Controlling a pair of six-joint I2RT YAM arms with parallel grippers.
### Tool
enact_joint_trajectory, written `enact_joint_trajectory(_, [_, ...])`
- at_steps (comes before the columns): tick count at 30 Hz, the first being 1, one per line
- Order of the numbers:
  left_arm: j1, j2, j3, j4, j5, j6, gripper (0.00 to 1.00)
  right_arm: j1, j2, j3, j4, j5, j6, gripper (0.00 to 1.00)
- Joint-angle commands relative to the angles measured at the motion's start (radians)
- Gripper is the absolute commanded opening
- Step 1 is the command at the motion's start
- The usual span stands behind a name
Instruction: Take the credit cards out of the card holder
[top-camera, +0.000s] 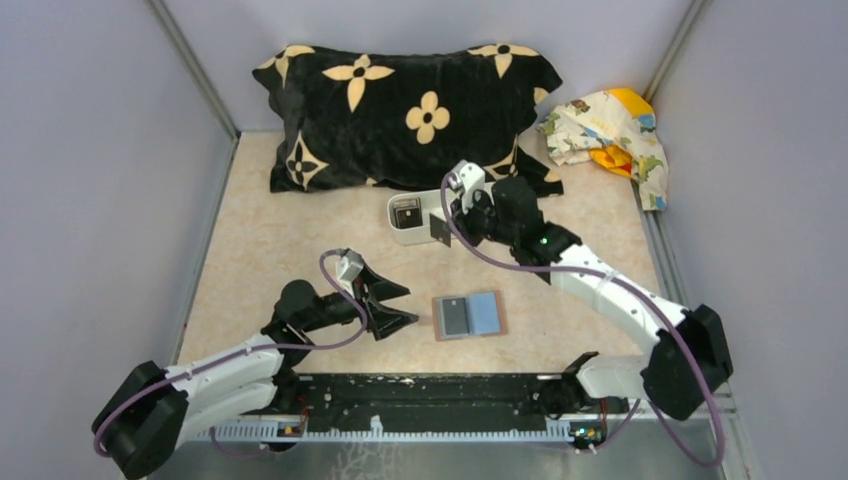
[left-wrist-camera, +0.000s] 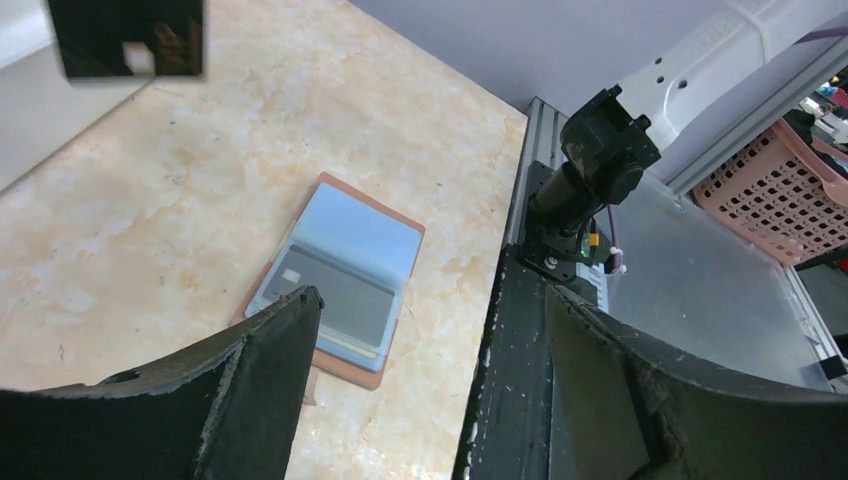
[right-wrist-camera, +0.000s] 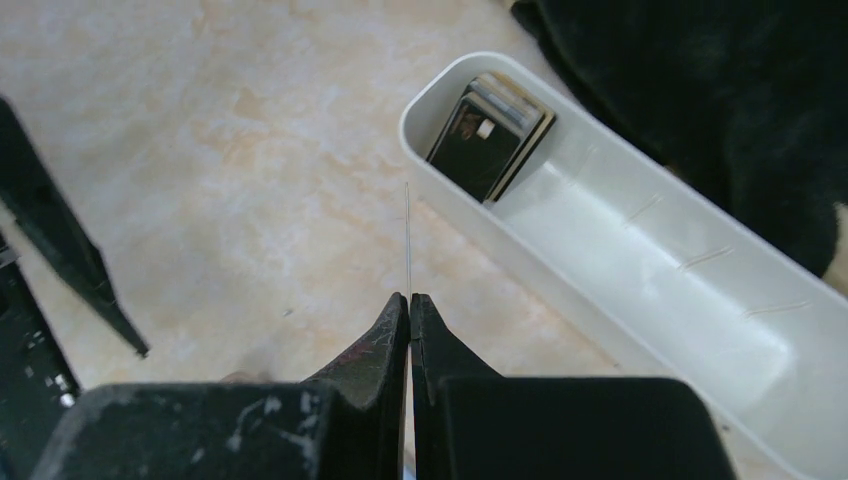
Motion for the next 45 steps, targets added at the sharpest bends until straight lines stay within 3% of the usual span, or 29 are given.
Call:
enact_joint_trajectory(1, [-0.005, -0.032, -0.023, -0.053, -0.010, 0.019, 0.88, -0.053, 0.109, 0.163, 0.047, -0.044, -0.132, 0.00])
enact_joint_trajectory(16, [-0.006, -0.060, -0.064, -0.056, -0.030, 0.039, 0.87, -0.108, 0.520, 0.472, 0.068, -0.306, -0.247, 0.00])
enact_joint_trajectory(30, [-0.006, -0.012, -0.053, -0.052, -0.040, 0.064, 0.86, -0.109, 0.643, 0.467, 0.140, -0.427, -0.242, 0.00])
enact_joint_trajectory(45, [-0.005, -0.018, -0.032, -0.069, -0.026, 0.072, 0.86, -0.108, 0.755, 0.501, 0.153, -0.410, -0.222, 0.00])
